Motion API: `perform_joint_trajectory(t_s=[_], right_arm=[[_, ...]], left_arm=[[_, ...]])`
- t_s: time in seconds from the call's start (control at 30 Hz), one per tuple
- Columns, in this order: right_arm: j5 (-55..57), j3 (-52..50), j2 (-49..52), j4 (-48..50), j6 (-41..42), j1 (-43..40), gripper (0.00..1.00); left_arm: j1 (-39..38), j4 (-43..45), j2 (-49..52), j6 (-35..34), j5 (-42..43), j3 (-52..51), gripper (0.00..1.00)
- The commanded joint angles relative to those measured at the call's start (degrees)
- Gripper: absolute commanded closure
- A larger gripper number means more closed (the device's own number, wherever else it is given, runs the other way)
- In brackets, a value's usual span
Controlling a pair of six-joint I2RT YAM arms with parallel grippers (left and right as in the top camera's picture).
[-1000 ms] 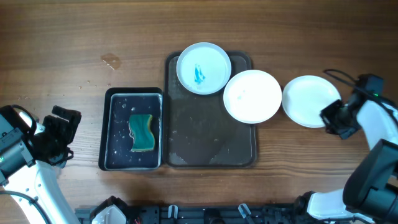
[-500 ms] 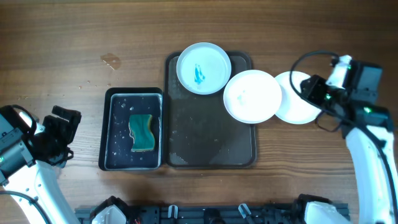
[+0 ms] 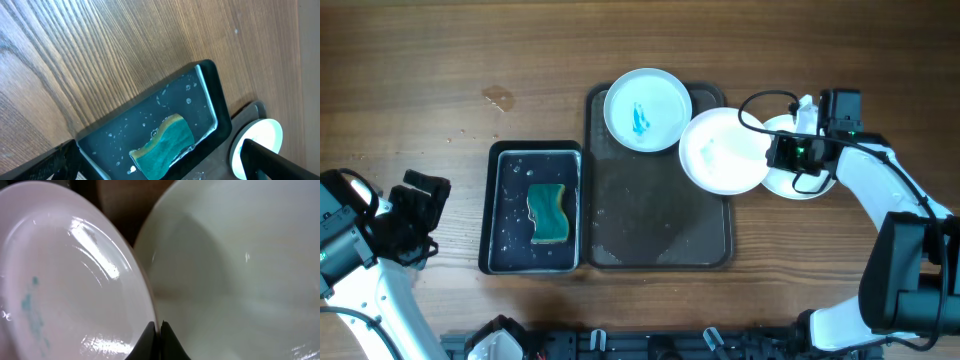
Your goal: Clean dirty plates on tray and stack at the side
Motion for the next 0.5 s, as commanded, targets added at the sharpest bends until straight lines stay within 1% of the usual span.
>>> perform_joint_trajectory(t_s=[0.0,0.13,0.2,0.27,0.33,0.43,0.47], right_arm=[[-1.1,2.5,-3.3,-5.4,3.7,0.3,0.96],[-1.0,4.4,-11.4,-14.2,5.0,4.0,0.96],[0.7,4.4,-14.4,-18.1,9.2,7.9,0.96],[4.1,3.9,-15.1,-20.7,15.6,14.4,0.96],[6.7,1.5,-14.0,-19.3,26.5,21.1,0.96],[7.1,-2.4,-11.5,-12.5,36.2,27.1,0.96],[7.1,-3.6,-10.4,-9.8,38.4,28.5,0.96]], left_arm=[[0.5,0.1,-0.6,0.3,0.8,1.2,0.0],[0.5,0.1,-0.6,0.2,0.9,1.2,0.0],[0.5,0.9,-0.6,0.2,0.9,1.2,0.0],[0.5,1.4,-0.6,0.0,0.9,1.2,0.0],[0.5,1.2,-0.5,0.0,1.2,1.2,0.0],[0.3,-1.6,-0.5,1.1,4.5,1.2,0.0],[-0.1,-1.8,-0.4,4.2,6.0,1.2,0.0]])
